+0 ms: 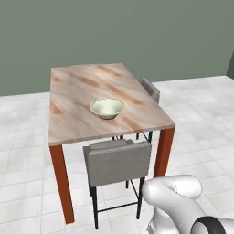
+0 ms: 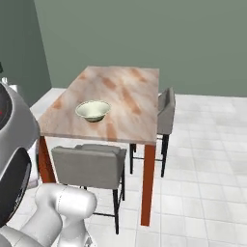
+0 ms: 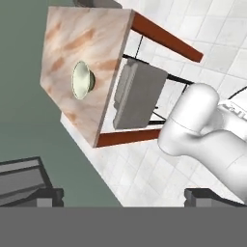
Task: Pick up the bowls from the cabinet and place each bowl in front of a stool on the dining counter.
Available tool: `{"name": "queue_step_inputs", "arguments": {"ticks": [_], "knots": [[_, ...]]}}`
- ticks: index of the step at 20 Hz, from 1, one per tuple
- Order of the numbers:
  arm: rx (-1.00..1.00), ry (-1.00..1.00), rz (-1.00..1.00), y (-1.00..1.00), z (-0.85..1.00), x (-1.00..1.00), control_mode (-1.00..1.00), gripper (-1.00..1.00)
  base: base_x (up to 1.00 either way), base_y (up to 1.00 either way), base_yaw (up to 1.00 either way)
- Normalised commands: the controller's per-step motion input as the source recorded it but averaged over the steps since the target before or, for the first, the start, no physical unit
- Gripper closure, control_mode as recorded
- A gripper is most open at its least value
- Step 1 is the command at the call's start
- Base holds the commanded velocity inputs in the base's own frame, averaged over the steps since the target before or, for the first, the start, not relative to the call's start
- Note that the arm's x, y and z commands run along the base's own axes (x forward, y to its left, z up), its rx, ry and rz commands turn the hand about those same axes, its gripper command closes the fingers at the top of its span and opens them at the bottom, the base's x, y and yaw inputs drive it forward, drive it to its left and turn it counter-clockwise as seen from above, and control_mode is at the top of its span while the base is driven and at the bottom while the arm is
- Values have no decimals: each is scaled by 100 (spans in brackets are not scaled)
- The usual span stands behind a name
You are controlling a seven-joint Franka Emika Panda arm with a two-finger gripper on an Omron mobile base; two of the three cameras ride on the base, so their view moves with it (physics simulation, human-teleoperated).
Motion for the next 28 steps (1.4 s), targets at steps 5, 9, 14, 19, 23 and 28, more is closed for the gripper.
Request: {"name": "queue_step_inputs", "arguments": {"ticks": [5,9,14,19,23,28], "knots": [[0,0,0,0,0,0,100,-100,-100,-43,-30],[0,0,0,0,0,0,100,-100,-100,-27,-56],[0,0,0,0,0,0,100,-100,-72,4,-87],[0,0,0,0,0,0,100,-100,-14,5,-100],[0,0,0,0,0,0,100,-100,0,1,-100],[0,0,0,0,0,0,100,-100,0,3,-100]]}}
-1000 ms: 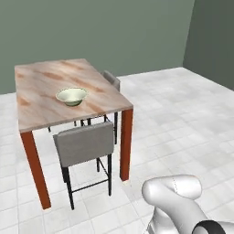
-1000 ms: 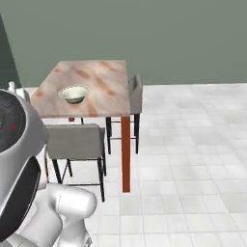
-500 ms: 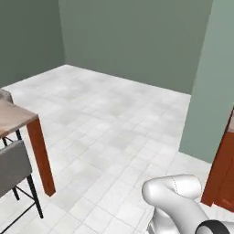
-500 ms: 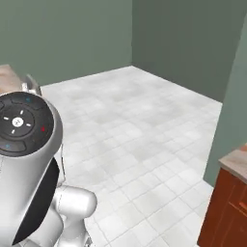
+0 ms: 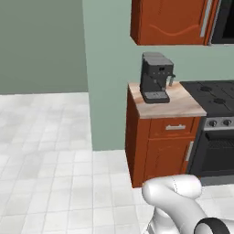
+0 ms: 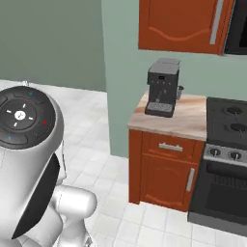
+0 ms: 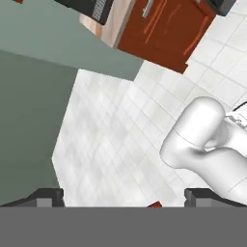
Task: Pick up the bowls from the cabinet and place each bowl in front of a stool on the dining counter.
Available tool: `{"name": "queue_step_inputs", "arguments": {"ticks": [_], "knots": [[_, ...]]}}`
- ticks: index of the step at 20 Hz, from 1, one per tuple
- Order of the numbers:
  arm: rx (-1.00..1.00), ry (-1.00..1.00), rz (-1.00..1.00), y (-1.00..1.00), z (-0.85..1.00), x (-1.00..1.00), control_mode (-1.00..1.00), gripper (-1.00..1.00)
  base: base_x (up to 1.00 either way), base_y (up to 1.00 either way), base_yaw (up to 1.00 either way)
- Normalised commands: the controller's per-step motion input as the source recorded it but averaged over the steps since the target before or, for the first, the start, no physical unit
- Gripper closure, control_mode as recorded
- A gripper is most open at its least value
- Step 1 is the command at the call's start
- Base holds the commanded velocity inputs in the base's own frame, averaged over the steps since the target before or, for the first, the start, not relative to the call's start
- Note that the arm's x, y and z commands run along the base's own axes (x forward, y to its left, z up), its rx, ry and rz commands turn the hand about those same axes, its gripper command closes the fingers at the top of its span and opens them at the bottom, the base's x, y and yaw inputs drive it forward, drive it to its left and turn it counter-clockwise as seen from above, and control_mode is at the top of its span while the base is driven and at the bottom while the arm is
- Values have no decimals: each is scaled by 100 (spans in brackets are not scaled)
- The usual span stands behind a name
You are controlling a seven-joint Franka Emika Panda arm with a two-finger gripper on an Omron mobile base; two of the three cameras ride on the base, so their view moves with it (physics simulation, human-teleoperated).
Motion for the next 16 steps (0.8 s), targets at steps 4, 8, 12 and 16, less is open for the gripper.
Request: {"name": "queue_step_inputs", "arguments": {"ticks": [4,8,12,16], "knots": [[0,0,0,0,0,0,100,-100,0,-1,-96],[0,0,0,0,0,0,100,-100,9,-57,-77],[0,0,0,0,0,0,100,-100,69,-99,-45],[0,0,0,0,0,0,100,-100,100,-100,-13]]}}
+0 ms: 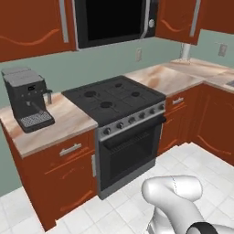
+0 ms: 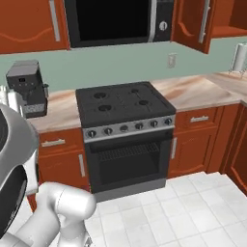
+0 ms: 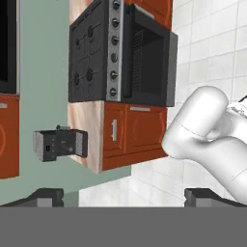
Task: Pick up the bowls from the cabinet and place each bowl in front of a stool on the dining counter.
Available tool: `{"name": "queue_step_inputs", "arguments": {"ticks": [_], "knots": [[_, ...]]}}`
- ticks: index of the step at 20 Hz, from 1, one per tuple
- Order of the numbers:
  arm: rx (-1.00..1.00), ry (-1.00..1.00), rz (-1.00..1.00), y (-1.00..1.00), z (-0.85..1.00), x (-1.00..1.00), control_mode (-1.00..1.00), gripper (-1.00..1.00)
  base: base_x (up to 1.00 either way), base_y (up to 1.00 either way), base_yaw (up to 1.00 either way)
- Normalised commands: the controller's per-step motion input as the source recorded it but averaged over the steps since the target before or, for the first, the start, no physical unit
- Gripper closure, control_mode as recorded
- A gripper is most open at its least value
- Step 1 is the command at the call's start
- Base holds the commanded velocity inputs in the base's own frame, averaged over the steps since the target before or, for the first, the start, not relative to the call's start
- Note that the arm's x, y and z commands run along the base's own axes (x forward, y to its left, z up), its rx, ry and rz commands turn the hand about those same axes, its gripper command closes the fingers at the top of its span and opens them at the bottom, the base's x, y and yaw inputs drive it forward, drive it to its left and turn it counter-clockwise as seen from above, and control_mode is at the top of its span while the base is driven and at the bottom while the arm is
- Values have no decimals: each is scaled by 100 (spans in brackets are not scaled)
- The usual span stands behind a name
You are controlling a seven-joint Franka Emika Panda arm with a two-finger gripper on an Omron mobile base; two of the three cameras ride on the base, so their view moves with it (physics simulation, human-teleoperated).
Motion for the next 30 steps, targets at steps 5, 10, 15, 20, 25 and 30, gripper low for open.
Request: {"name": "queue_step_inputs", "arguments": {"ticks": [5,10,15,20,25,30], "knots": [[0,0,0,0,0,0,100,-100,100,-100,1],[0,0,0,0,0,0,100,-100,100,-100,18],[0,0,0,0,0,0,100,-100,100,-100,18],[0,0,0,0,0,0,100,-100,100,-99,26],[0,0,0,0,0,0,100,-100,100,-97,25],[0,0,0,0,0,0,100,-100,100,-74,18]]}}
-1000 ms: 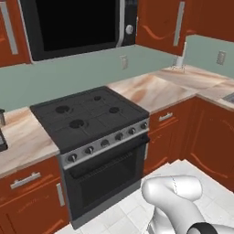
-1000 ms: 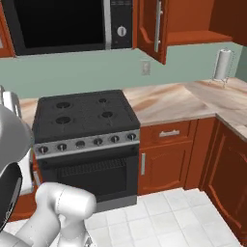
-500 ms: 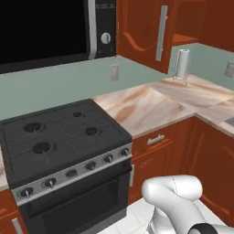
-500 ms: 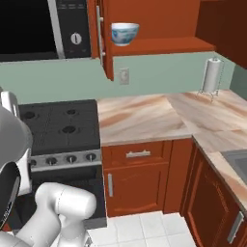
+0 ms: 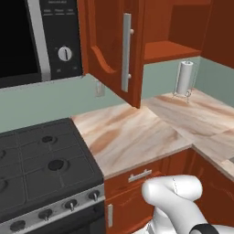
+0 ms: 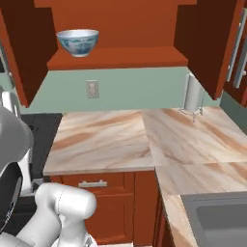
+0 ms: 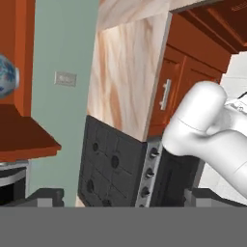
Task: Pick up the bowls from the cabinet and place each bowl in front of a stool on the dining counter.
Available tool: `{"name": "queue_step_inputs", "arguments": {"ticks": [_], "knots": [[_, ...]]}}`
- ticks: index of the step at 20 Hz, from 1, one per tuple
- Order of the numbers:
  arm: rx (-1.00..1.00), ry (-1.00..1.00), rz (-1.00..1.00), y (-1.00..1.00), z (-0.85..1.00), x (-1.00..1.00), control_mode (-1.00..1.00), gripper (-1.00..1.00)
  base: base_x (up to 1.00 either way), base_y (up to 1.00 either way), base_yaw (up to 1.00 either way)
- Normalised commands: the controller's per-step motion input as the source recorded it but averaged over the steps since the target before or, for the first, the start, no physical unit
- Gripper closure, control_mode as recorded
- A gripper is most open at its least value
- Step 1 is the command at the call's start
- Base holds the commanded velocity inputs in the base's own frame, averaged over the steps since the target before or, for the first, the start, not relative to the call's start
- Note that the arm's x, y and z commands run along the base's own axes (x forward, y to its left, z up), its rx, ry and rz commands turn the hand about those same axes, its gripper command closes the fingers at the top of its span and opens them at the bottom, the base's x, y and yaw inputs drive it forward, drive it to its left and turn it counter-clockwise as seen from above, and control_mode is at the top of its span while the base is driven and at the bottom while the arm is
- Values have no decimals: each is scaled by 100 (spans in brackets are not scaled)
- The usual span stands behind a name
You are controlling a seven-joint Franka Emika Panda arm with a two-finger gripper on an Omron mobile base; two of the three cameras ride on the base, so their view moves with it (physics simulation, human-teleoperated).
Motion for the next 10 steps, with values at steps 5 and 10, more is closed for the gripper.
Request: {"name": "queue_step_inputs", "arguments": {"ticks": [5,10], "knots": [[0,0,0,0,0,0,100,-100,100,-42,13],[0,0,0,0,0,0,100,-100,89,-3,13]]}}
